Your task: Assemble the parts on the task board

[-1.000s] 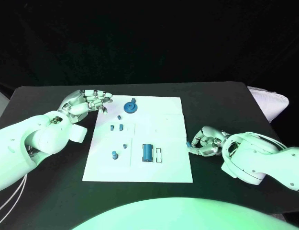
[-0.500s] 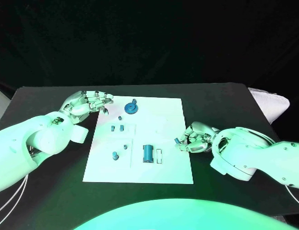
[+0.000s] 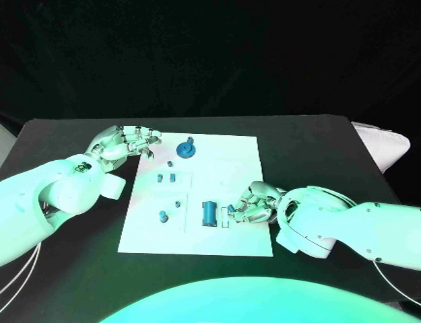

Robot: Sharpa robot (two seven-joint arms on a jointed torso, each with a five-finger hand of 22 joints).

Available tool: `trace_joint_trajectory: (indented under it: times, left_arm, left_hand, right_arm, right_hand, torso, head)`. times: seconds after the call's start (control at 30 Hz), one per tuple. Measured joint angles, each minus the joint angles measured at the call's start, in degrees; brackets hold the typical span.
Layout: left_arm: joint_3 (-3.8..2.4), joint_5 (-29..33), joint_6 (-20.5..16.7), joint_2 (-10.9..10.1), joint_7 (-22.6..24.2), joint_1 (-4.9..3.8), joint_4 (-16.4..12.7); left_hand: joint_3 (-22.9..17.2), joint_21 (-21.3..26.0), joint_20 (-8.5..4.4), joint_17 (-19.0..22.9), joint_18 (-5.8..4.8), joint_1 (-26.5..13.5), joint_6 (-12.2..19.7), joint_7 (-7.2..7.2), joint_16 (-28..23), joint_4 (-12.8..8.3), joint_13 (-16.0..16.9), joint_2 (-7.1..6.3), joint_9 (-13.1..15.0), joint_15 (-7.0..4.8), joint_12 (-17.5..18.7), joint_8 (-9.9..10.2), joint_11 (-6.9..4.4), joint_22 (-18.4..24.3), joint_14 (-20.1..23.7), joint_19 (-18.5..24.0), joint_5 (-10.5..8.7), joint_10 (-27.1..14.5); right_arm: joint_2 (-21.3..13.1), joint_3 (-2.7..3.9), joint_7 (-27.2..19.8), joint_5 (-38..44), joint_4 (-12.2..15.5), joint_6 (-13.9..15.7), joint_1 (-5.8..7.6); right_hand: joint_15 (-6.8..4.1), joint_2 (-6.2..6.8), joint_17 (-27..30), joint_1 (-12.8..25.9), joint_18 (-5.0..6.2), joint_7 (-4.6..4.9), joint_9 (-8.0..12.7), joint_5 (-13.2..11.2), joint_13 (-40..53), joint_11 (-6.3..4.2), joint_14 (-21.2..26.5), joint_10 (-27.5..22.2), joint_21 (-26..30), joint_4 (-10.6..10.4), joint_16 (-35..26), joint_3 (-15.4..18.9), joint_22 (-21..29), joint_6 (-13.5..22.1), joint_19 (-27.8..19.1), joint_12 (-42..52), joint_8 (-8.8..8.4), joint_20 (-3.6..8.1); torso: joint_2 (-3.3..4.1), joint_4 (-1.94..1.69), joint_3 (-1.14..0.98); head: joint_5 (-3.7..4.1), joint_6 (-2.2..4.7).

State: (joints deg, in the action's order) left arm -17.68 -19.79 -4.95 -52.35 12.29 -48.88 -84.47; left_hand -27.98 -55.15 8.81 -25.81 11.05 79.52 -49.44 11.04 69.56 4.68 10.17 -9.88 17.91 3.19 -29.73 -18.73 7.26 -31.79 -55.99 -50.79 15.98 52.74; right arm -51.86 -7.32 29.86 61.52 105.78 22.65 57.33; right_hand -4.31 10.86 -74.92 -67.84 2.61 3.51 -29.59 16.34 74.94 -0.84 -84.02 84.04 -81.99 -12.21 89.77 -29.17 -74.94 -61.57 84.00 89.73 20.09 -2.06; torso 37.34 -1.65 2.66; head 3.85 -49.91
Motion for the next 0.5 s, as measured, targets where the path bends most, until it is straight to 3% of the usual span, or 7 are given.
trace_joint_trajectory:
  times: [0.5]
  left_arm:
    - [0.00, -0.13, 0.12, -0.05, -0.36, 0.00, -0.08]
  left_hand:
    - [0.00, 0.00, 0.00, 0.00, 0.00, 0.00, 0.00, 0.00, 0.00, 0.00, 0.01, 0.00, 0.00, 0.00, 0.00, 0.00, 0.00, 0.06, 0.00, 0.00, 0.00, 0.00]
  right_arm:
    - [2.58, 0.02, 0.69, -0.62, -1.01, -0.54, -0.13]
  right_hand:
    - [0.00, -0.01, 0.00, 1.53, 0.00, -0.16, -0.06, 0.31, 0.00, 0.00, 0.00, 0.00, 0.00, -0.86, 0.00, 0.89, 0.01, -0.18, 0.00, 0.00, 0.10, 0.00]
  torso:
    - [0.02, 0.04, -0.01]
  head:
    - [-0.31, -0.08]
